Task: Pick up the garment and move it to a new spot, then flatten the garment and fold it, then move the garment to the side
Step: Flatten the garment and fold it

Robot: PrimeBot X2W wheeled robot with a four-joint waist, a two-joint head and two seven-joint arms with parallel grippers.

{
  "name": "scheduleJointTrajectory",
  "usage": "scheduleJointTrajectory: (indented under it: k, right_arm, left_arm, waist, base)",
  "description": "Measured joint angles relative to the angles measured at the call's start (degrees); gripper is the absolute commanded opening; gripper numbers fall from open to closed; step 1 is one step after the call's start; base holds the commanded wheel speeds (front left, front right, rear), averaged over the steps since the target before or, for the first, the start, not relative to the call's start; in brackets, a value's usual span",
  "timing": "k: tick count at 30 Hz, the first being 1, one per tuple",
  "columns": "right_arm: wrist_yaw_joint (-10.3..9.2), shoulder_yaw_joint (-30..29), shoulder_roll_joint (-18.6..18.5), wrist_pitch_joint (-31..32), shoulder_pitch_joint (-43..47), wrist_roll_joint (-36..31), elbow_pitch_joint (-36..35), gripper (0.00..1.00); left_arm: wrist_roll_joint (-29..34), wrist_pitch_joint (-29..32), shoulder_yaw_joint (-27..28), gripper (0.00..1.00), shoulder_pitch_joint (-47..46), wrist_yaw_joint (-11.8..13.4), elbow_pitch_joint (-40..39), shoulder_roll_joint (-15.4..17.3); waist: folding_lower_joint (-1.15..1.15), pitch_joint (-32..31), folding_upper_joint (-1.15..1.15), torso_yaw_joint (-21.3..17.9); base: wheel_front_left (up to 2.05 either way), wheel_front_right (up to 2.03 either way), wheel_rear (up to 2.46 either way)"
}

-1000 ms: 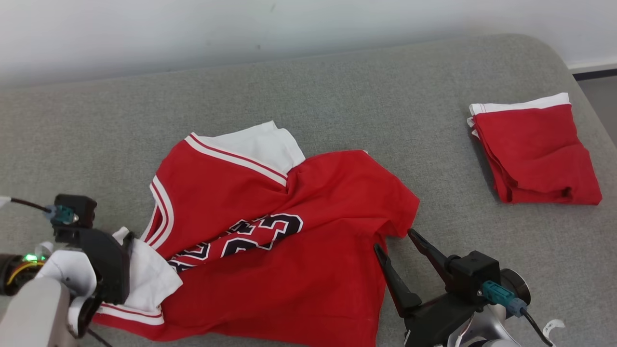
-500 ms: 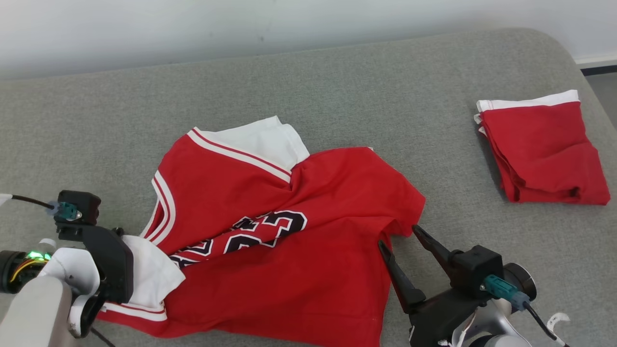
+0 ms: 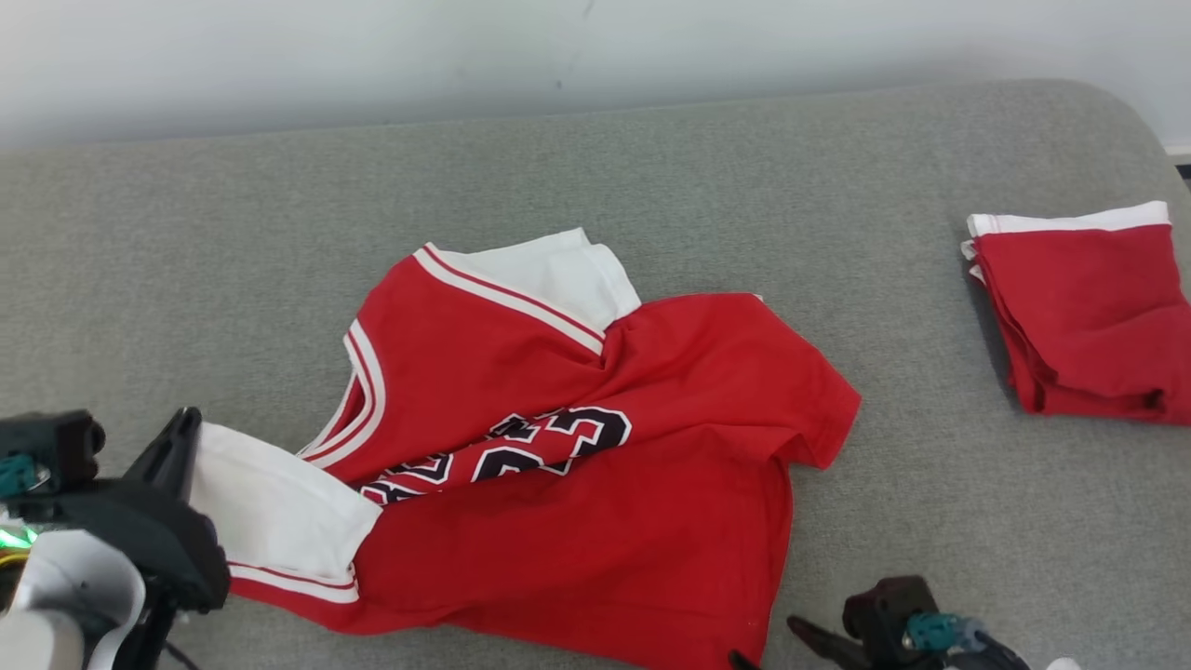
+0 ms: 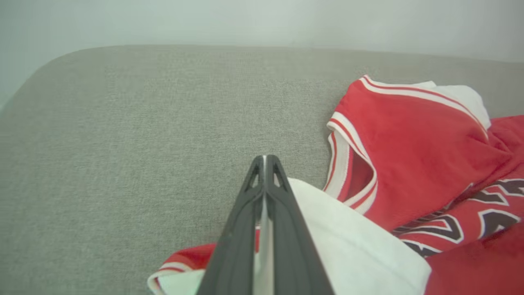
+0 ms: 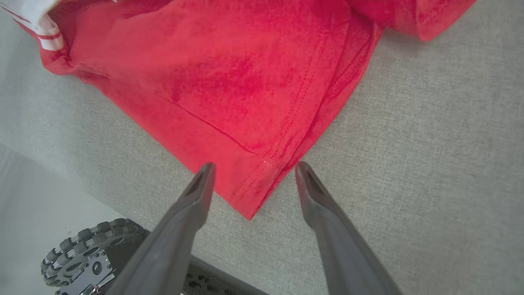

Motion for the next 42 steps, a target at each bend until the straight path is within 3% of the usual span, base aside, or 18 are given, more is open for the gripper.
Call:
scheduleJointTrajectory:
  k: [5, 12, 22, 23, 24, 25, 26, 30, 39, 42]
  right_arm:
    - [0.0, -1.08, 0.87, 2.6, 3.47, -2.22, -1.05, 1.0]
    - [0.0, -2.63, 6.84, -2.15, 2.19, -7.51, 5.16, 1.0]
    - [0.01, -5.63, 10.02, -5.95, -0.51, -12.44, 9.82, 1.0]
    - [0.0, -5.61, 10.1, -5.9, -0.51, -12.44, 9.8, 0.87]
    - [0.0, -5.61, 10.14, -5.9, -0.51, -12.44, 9.72, 0.54]
    - [0.0, -5.71, 10.15, -5.82, -0.49, -12.41, 9.71, 0.41]
    - [0.0, -5.8, 10.16, -5.55, -0.41, -12.34, 9.55, 0.38]
    - [0.0, -5.66, 10.2, -4.23, 0.1, -11.91, 8.36, 0.5]
    - [0.0, -4.33, 10.27, -2.55, 0.9, -11.29, 6.62, 0.42]
    - [0.0, -4.07, 10.27, -1.91, 1.42, -11.16, 5.83, 0.45]
  left_arm:
    - [-2.33, 0.51, 2.3, 0.0, 3.89, 0.86, -4.99, 0.36]
    - [-3.8, -0.14, 2.56, 0.0, 5.65, 1.32, -6.73, -0.53]
    - [-3.83, -0.67, 1.81, 0.0, 4.59, 0.86, -5.54, -0.78]
    - [-3.88, -0.67, 1.85, 0.0, 4.59, 0.86, -5.55, -0.76]
    - [-3.96, -0.67, 1.9, 0.0, 4.59, 0.87, -5.55, -0.7]
    - [-4.0, -0.66, 1.92, 0.0, 4.59, 0.87, -5.55, -0.65]
    - [-4.04, -0.65, 1.92, 0.0, 4.59, 0.88, -5.56, -0.62]
    - [-4.27, -0.58, 2.15, 0.0, 4.56, 1.21, -5.72, -0.21]
    - [-4.5, -0.6, 2.26, 0.0, 4.52, 1.41, -5.75, -0.05]
    - [-4.5, -0.65, 2.2, 0.0, 4.52, 1.45, -5.75, 0.02]
  waist:
    - [0.0, 0.2, 0.0, 1.1]
    - [0.0, 2.09, 0.0, 2.6]
    - [0.0, 2.57, 0.0, 4.45]
    - [0.0, 2.57, 0.0, 4.41]
    - [-0.01, 2.61, 0.0, 4.37]
    - [0.0, 2.65, 0.0, 4.34]
    - [0.0, 2.69, 0.0, 4.31]
    - [0.0, 2.97, 0.0, 4.05]
    - [0.0, 3.33, 0.0, 3.71]
    - [0.0, 3.35, 0.0, 3.75]
  base:
    - [0.0, 0.0, 0.0]
    - [0.0, 0.0, 0.0]
    - [0.0, 0.0, 0.0]
    - [0.0, 0.0, 0.0]
    - [0.0, 0.0, 0.0]
    - [0.0, 0.0, 0.0]
    - [0.0, 0.0, 0.0]
    - [0.0, 0.0, 0.0]
    - [0.0, 0.0, 0.0]
    - [0.0, 0.0, 0.0]
